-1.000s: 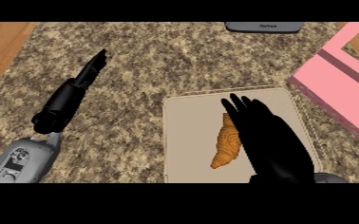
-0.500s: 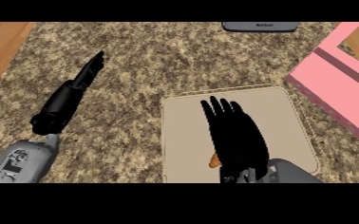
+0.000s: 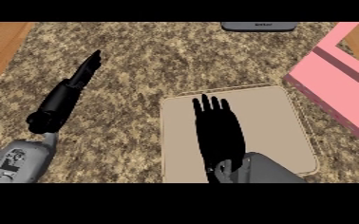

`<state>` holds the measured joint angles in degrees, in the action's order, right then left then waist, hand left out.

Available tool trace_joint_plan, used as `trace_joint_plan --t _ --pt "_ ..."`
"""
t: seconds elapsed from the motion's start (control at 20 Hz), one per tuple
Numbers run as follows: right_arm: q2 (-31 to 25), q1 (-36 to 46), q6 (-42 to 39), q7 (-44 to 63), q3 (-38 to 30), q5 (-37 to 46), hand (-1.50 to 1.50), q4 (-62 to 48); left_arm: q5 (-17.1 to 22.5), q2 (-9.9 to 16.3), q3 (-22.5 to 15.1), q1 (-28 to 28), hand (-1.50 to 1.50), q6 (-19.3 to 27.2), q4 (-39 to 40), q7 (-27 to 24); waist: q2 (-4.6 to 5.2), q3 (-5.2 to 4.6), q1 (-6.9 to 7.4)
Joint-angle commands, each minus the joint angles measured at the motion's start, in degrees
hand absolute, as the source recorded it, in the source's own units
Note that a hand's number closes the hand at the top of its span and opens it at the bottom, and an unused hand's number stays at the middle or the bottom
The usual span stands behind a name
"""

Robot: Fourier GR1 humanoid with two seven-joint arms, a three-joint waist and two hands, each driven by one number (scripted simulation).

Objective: Pick the croissant from the tray and place it in the cardboard box

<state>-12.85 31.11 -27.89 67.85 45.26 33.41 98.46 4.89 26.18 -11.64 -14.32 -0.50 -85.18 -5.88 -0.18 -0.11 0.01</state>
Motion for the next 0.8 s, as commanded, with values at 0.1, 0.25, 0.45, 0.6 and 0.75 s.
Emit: trace_joint_plan --t 0.1,0.25,0.45,0.6,0.75 --pt "5.56 2.52 -6.29 12.46 -1.73 2.72 -1.50 -5.72 -0.23 -0.10 0.31 1.89 0.00 -0.69 -1.96 -0.52 0.00 0.01 0.48" --pt "2.97 -2.80 -5.53 9.72 -0.28 5.64 -1.50 -3.45 -1.27 -1.39 0.56 0.31 0.00 0.02 0.13 0.10 0.02 0.06 -0.44" --pt "3.92 -4.16 -4.70 5.19 -2.05 8.19 -1.50 -6.09 -1.25 -0.84 2.84 -0.49 0.00 -2.13 4.65 -3.67 0.23 0.06 -0.46" --pt "3.65 -5.64 -6.76 3.50 -4.41 8.97 -1.50 -4.82 -0.77 -0.65 3.09 1.75 0.00 -1.81 -2.51 1.16 0.05 0.10 0.05" --pt "3.33 -9.47 -4.25 -0.40 -3.77 11.80 -1.50 -6.91 -2.81 -1.38 2.72 2.09 0.00 -2.27 0.84 -3.26 0.13 0.09 -0.19"
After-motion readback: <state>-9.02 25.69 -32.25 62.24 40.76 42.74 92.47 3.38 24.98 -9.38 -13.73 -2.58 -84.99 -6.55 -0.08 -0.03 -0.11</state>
